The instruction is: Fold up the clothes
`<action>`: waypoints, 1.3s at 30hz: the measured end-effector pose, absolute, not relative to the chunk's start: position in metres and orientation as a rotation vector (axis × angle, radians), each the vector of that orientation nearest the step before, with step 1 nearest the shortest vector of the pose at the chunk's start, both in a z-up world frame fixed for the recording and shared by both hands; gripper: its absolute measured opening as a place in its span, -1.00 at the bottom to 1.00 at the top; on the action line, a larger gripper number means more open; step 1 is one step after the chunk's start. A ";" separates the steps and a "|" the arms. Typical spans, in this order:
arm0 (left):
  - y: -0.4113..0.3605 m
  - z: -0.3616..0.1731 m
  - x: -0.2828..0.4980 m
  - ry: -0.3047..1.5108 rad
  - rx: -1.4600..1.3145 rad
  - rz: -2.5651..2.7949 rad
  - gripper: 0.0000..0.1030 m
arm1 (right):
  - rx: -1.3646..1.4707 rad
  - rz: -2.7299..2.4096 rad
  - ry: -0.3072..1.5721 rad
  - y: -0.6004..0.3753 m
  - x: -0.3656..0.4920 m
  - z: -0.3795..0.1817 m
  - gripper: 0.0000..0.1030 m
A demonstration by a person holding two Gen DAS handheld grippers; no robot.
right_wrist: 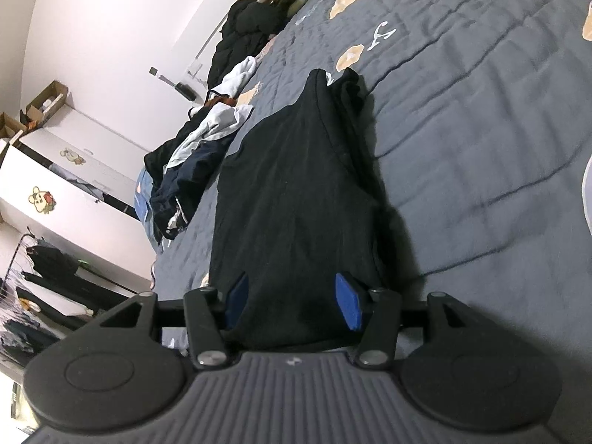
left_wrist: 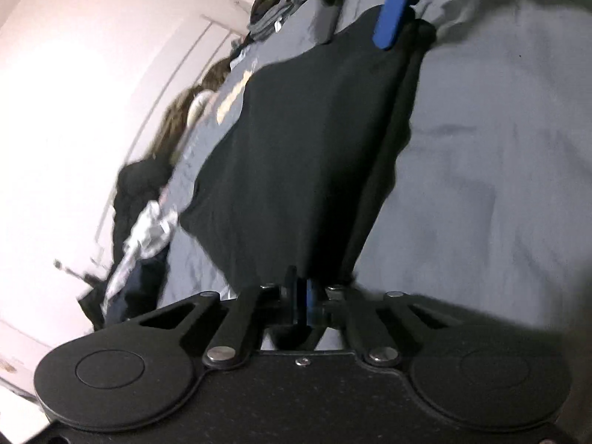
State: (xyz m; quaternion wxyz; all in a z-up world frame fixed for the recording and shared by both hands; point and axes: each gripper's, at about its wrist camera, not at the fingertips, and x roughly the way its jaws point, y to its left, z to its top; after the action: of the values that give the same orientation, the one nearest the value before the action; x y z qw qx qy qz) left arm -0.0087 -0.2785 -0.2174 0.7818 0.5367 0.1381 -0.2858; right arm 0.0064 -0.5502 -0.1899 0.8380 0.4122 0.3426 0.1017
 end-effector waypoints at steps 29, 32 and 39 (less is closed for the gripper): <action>-0.235 -0.180 0.095 0.986 -0.029 -0.671 -0.47 | 0.795 0.228 0.760 -0.550 0.005 -0.181 0.02; -0.230 -0.176 0.091 0.994 -0.015 -0.668 -0.47 | 0.787 0.240 0.768 -0.552 0.004 -0.182 0.02; -0.215 -0.167 0.085 0.990 -0.088 -0.639 -0.47 | 0.737 0.236 0.771 -0.554 -0.002 -0.178 0.02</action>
State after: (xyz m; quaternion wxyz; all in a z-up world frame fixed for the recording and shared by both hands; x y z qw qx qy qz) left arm 0.0849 -0.2155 -0.1666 0.8305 -0.0415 0.4665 -0.3014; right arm -0.0019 -0.5537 -0.1782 0.8544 0.3505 0.3668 0.1124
